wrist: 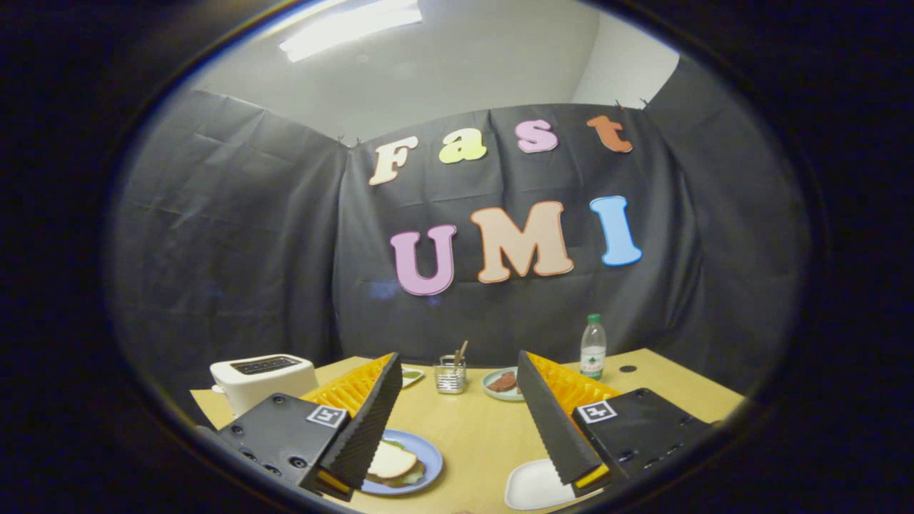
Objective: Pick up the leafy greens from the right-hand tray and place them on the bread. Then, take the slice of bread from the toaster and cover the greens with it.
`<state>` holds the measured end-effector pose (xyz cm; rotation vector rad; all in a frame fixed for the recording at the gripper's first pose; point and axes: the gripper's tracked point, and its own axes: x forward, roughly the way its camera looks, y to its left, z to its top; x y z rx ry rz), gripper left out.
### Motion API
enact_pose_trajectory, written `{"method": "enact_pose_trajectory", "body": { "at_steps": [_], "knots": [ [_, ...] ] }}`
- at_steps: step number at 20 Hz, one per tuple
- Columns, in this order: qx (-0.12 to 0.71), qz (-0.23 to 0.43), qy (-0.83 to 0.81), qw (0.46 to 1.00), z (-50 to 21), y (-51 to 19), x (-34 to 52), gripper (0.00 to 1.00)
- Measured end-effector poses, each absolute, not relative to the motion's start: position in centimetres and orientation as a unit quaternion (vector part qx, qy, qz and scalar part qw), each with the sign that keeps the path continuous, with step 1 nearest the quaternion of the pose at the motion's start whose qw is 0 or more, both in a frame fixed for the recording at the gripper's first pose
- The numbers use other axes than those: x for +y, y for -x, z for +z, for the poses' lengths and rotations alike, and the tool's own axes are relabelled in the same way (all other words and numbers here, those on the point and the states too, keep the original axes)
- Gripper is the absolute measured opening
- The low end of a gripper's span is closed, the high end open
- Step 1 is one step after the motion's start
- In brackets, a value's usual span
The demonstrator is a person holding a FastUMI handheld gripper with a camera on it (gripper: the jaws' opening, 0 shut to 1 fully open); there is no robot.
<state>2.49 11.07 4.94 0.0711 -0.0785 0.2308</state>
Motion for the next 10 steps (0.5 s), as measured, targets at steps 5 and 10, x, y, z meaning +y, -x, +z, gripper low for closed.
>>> {"method": "enact_pose_trajectory", "body": {
  "at_steps": [5,10],
  "knots": [
    [-0.03,0.086,-0.024,0.996,3.5,-3.2,9.1,1.0],
    [-0.022,0.086,-0.03,0.996,3.3,-2.5,8.7,1.0]
  ]
}}
